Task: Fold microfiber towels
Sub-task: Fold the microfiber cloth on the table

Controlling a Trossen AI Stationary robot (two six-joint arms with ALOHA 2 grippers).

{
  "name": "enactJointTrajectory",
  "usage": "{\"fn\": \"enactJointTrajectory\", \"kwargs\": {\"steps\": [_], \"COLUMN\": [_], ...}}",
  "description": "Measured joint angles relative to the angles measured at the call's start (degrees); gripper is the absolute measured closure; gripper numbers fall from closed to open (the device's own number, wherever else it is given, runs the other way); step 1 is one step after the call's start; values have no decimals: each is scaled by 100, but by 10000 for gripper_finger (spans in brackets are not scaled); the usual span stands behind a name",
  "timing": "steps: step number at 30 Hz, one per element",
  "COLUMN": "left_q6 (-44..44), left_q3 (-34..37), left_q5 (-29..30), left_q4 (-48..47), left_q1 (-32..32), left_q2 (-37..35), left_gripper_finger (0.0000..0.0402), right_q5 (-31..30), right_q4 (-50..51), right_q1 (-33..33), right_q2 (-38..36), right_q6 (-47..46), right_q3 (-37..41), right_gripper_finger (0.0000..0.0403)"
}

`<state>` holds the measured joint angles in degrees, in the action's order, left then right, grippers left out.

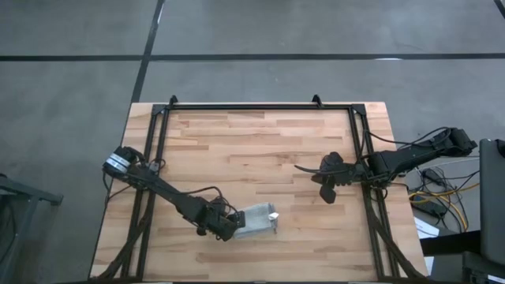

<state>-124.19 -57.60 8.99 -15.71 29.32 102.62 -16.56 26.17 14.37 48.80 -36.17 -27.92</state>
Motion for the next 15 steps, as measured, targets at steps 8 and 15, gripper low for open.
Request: {"fn": "enactJointTrajectory", "kwargs": {"steps": [8, 15], "left_q6": [-31, 242], "left_q3": [15, 13], "left_q5": [-70, -65], "left_q4": [-60, 4], "left_q1": [-7, -7], "left_q2": [-111, -156], "left_gripper_finger": [272, 386], "right_q5": [-2, -2], "right_q4": [3, 3], "right_q1": [0, -2], "right_q2": [0, 0], "right_q6": [18, 20], "right_q3": [2, 4], "right_gripper_finger": [364, 364]}}
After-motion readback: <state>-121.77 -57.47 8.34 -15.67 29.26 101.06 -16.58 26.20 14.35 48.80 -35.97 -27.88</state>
